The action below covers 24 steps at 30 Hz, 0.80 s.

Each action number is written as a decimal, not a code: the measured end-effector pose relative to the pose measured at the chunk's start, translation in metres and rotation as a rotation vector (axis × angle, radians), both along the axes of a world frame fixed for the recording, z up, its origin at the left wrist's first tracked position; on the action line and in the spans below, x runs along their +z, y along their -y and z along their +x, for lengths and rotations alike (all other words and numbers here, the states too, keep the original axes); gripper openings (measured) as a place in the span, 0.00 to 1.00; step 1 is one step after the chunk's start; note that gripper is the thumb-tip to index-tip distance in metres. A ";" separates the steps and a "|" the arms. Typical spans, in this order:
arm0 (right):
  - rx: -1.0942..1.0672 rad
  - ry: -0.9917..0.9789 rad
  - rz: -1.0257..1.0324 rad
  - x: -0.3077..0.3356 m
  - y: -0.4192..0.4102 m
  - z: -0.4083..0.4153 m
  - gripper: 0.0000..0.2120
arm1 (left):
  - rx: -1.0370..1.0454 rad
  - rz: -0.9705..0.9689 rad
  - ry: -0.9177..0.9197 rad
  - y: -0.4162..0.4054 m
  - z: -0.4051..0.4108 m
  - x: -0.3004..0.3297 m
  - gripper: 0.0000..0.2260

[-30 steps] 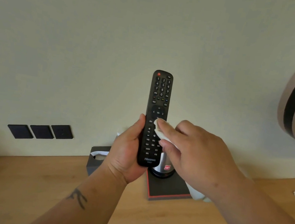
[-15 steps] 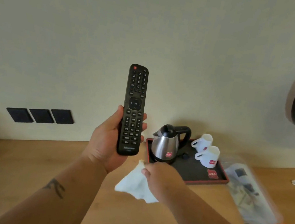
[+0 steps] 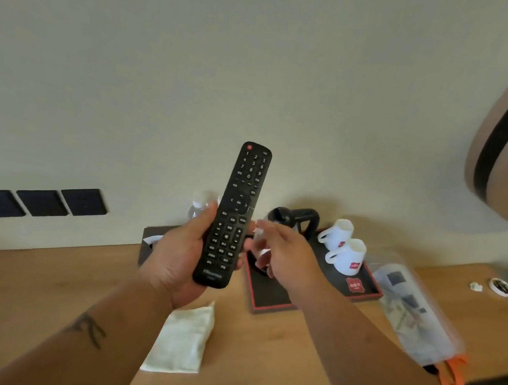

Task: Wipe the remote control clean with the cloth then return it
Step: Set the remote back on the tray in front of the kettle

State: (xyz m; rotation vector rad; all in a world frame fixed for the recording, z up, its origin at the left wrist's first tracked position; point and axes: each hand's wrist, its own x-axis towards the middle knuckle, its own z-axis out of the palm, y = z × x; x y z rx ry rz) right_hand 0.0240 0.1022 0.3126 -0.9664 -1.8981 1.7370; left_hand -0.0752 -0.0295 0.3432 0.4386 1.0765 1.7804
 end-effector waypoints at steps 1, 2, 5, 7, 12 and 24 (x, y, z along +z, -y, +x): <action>-0.053 -0.056 -0.071 0.011 -0.001 0.002 0.13 | -0.026 -0.007 -0.004 -0.001 0.000 -0.001 0.24; -0.097 -0.114 -0.131 0.019 -0.003 0.003 0.13 | -0.046 -0.017 -0.004 -0.001 0.001 -0.004 0.24; -0.123 -0.235 -0.111 0.032 -0.010 0.005 0.17 | -0.135 -0.058 -0.006 -0.005 0.003 -0.009 0.23; -0.109 -0.226 -0.024 0.035 -0.018 0.009 0.20 | -0.202 -0.104 -0.021 -0.006 0.005 -0.013 0.23; 0.093 0.042 0.178 0.053 -0.036 0.044 0.40 | -0.320 -0.199 -0.151 -0.013 0.002 -0.020 0.22; 0.447 0.765 0.895 0.005 -0.117 0.061 0.23 | -0.392 -0.557 -1.159 -0.060 -0.006 -0.089 0.26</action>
